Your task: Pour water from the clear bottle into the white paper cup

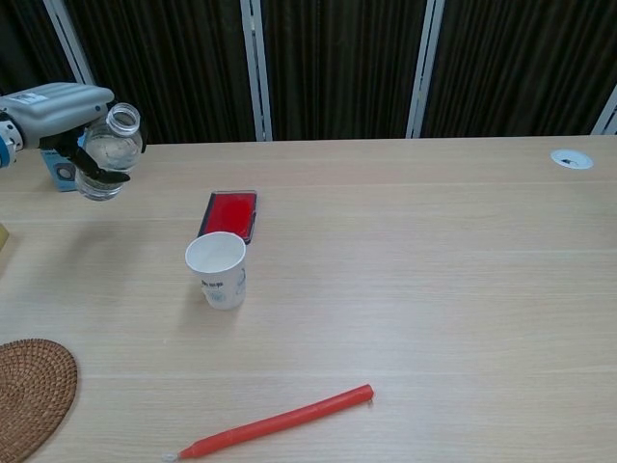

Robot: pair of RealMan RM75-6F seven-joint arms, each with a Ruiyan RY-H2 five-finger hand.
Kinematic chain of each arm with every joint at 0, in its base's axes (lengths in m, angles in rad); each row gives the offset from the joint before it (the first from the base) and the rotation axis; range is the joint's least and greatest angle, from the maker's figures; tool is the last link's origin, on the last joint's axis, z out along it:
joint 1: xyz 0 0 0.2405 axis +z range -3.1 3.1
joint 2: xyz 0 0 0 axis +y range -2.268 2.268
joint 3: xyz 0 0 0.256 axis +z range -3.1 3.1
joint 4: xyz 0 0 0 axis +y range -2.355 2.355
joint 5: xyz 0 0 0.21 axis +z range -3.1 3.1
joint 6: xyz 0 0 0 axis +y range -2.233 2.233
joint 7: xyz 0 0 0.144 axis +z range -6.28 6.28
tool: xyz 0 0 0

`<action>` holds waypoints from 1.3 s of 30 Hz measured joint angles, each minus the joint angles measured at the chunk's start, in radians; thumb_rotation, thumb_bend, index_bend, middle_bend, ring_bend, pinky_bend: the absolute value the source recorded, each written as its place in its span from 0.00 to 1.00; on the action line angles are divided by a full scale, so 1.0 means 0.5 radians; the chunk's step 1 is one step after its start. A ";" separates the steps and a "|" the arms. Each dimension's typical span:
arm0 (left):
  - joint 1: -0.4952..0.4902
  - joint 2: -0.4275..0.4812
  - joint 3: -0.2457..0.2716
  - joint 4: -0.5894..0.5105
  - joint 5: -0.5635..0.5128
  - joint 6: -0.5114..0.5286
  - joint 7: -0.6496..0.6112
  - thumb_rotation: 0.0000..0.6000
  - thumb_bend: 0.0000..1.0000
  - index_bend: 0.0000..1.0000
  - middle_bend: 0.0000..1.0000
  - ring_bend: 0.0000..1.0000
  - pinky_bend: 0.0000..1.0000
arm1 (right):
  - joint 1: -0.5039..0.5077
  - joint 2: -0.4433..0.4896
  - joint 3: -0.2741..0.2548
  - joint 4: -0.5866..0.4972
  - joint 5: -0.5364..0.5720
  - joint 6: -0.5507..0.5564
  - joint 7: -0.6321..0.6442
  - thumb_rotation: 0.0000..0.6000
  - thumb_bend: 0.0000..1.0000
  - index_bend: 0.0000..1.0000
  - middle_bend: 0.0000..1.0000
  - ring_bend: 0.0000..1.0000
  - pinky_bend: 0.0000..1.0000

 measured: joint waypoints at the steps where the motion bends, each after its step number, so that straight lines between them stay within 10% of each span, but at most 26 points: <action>1: -0.004 -0.001 0.003 -0.008 0.000 -0.004 0.024 1.00 0.60 0.67 0.54 0.31 0.40 | 0.000 0.001 0.000 0.000 0.003 -0.002 0.001 1.00 0.00 0.00 0.00 0.00 0.00; 39: -0.217 -0.156 0.254 0.200 0.235 -0.155 0.519 1.00 0.61 0.68 0.55 0.31 0.40 | -0.018 0.030 0.035 -0.001 0.072 0.037 -0.006 1.00 0.00 0.00 0.00 0.00 0.00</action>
